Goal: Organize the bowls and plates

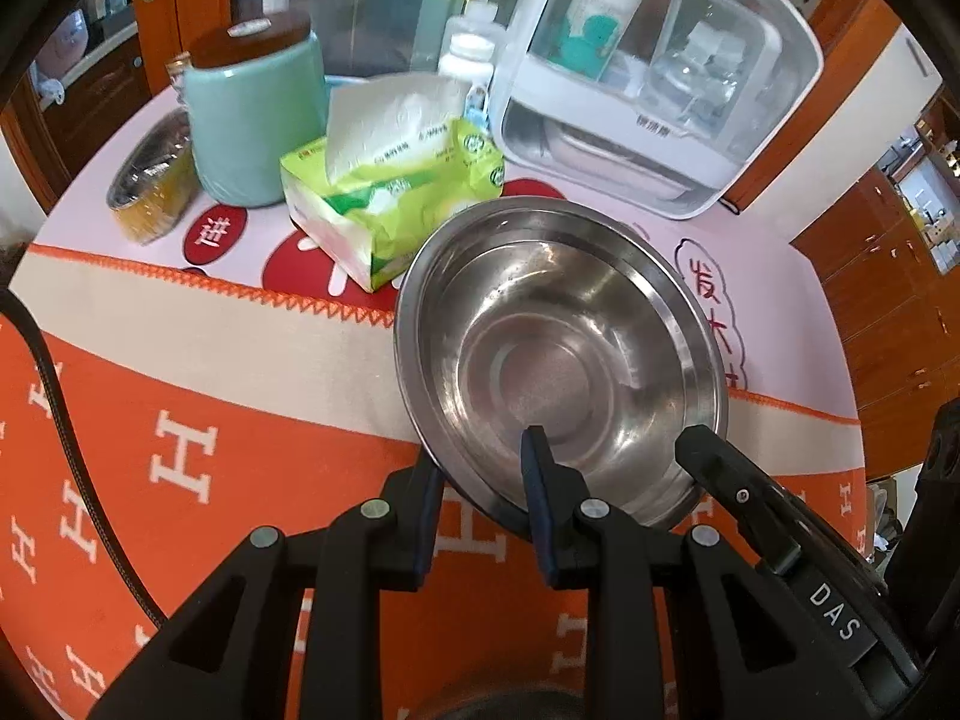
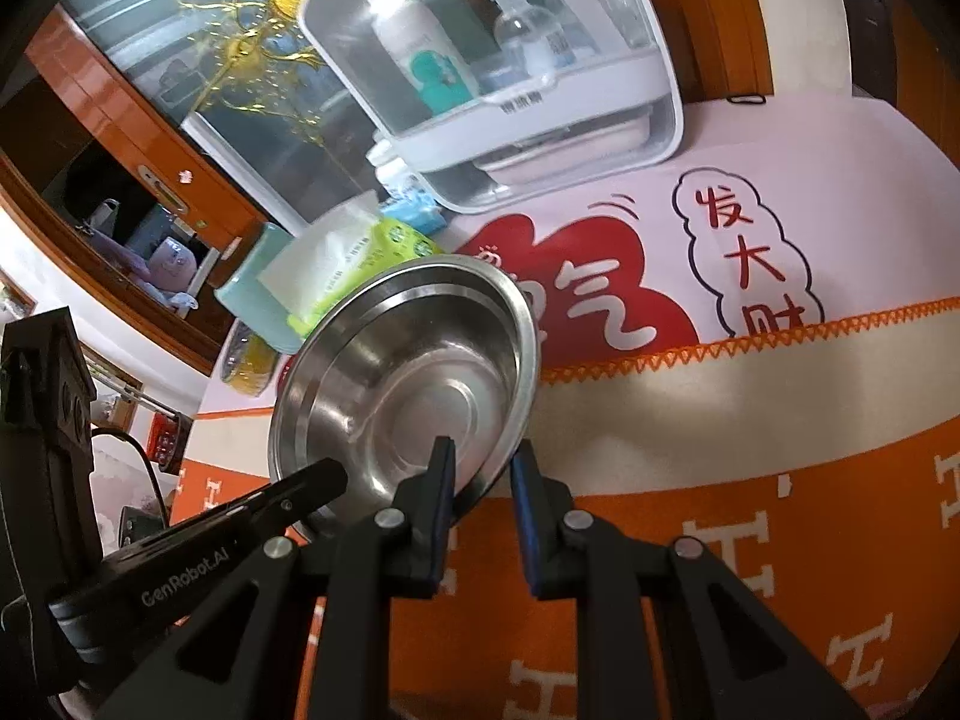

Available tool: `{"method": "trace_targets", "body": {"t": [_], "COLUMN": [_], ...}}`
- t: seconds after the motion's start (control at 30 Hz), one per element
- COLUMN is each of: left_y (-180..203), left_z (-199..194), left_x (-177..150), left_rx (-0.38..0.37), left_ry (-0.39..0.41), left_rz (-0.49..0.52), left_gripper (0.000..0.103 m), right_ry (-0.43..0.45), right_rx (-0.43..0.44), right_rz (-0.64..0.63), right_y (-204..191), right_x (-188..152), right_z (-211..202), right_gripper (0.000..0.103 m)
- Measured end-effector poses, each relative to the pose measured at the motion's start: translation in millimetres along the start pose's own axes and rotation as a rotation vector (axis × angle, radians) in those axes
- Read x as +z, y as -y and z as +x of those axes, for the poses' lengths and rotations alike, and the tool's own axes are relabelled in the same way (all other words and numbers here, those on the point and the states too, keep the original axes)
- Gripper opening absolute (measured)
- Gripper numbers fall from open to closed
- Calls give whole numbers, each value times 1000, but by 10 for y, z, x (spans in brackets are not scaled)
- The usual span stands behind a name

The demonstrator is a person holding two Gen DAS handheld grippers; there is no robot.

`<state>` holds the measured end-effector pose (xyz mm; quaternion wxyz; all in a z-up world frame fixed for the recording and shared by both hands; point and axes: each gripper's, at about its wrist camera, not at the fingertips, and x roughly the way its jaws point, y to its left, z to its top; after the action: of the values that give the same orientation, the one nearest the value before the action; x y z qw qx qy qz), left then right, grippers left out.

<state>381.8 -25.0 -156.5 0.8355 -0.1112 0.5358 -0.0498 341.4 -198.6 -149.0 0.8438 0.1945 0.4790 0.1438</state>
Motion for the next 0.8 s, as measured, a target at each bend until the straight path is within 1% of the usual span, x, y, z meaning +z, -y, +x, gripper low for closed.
{"method": "trace_targets", "body": {"t": [0.2, 0.47, 0.63, 0.8], "left_y": [-52, -119, -194, -291], "left_z": [-318, -748, -1039, -1344], "left_x": [-127, -392, -565, -778], "left_rx": [-19, -31, -43, -29], "left_ry": [35, 75, 102, 130], "left_rz": [-8, -9, -12, -15], "left_gripper": [24, 25, 26, 26], "right_ry": [29, 54, 69, 80], "right_rx": [26, 50, 82, 95], "right_rz": [-43, -97, -133, -176], "right_y": [-158, -368, -508, -693], "right_x": [-75, -234, -361, -521], "right_z": [-274, -596, -804, -989], "right_gripper": [18, 18, 18, 18]}}
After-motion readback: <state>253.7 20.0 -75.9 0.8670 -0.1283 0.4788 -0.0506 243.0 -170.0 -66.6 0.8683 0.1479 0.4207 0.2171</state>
